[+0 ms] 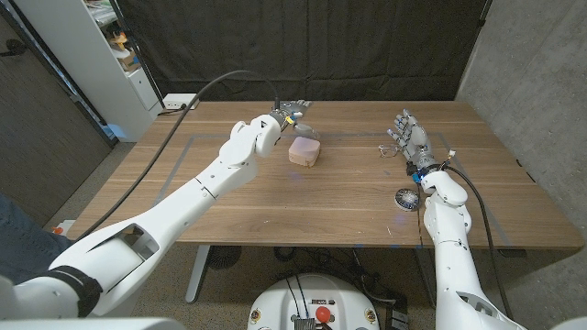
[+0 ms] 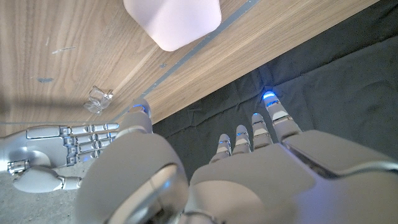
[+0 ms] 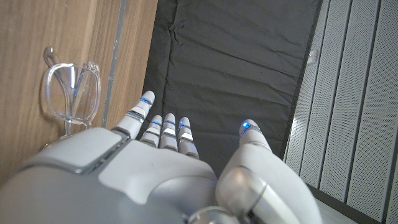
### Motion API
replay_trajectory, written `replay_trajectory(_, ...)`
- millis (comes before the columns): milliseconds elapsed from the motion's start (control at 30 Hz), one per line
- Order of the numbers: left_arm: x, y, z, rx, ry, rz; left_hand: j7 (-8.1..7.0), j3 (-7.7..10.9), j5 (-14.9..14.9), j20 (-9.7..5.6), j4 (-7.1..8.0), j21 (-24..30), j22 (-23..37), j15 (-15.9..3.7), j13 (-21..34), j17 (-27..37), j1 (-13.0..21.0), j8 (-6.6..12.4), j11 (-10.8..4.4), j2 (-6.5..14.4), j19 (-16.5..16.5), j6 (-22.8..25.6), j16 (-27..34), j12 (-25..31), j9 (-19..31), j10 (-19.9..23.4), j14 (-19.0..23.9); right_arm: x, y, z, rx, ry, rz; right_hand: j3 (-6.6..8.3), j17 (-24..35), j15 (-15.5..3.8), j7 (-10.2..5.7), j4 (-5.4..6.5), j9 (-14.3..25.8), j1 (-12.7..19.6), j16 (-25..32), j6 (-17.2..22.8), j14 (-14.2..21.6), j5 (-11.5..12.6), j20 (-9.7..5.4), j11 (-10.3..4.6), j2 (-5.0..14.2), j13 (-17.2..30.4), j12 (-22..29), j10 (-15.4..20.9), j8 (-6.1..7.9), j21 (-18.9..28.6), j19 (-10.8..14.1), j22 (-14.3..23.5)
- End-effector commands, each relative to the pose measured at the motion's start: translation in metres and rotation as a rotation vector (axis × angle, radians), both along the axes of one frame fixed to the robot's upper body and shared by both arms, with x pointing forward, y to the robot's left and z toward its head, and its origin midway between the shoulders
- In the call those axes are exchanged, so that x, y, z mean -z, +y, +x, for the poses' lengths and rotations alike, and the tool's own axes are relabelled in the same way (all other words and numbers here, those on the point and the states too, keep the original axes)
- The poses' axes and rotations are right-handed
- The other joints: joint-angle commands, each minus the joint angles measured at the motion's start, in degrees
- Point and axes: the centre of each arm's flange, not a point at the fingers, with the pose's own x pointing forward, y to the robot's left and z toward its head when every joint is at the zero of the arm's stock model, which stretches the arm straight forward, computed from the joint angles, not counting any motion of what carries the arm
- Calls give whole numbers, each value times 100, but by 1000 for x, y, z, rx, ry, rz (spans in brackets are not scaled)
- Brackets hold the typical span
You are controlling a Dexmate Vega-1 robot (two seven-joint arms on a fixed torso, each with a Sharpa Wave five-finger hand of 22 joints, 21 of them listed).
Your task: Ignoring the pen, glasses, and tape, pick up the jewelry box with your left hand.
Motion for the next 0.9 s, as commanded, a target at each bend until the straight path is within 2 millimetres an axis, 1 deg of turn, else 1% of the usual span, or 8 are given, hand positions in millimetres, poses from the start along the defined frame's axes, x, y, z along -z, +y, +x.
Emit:
replay_trajectory(33, 4, -4, 5, -41, 28, 32, -19, -38, 32, 4, 18, 57, 13, 62, 14, 31, 7, 11, 28, -57, 90, -20, -2, 10, 23, -77, 8, 1, 0, 2, 0, 4, 0, -8, -1, 54, -22, -28, 14, 32, 8, 21, 20, 34, 9, -12, 40, 18, -26, 15, 13, 5, 24, 25)
replay_trajectory(400, 8, -6, 8, -49, 41, 45, 12, -86, 49, 4, 35, 86, 4, 77, 32, 34, -11, 4, 28, -65, 240, -38, -18, -5, 26, -158, -10, 0, 2, 3, 1, 4, -2, -12, 0, 60, -28, -30, 15, 29, 10, 22, 25, 33, 11, -7, 42, 18, -25, 19, 10, 5, 20, 25)
replay_trajectory(500, 9, -5, 9, -45, 41, 43, 10, -96, 54, 4, 38, 93, 2, 76, 38, 35, -11, 6, -3, -62, 277, -34, -19, -3, 27, -165, -6, 0, 2, 4, 1, 4, 2, -12, -1, 59, -27, -33, 15, 32, 9, 21, 24, 34, 13, -5, 42, 18, -26, 19, 9, 5, 20, 25)
replay_trajectory(900, 13, -4, 15, -64, 56, 52, 9, -123, 72, 5, 46, 113, -7, 59, 55, 36, -3, 9, -14, -48, 401, -28, -25, 3, 29, -191, 0, -4, 6, 7, -5, 0, -9, -14, -1, 58, -28, -37, 15, 34, 8, 24, 24, 34, 16, -12, 44, 18, -27, 19, 9, 6, 18, 25)
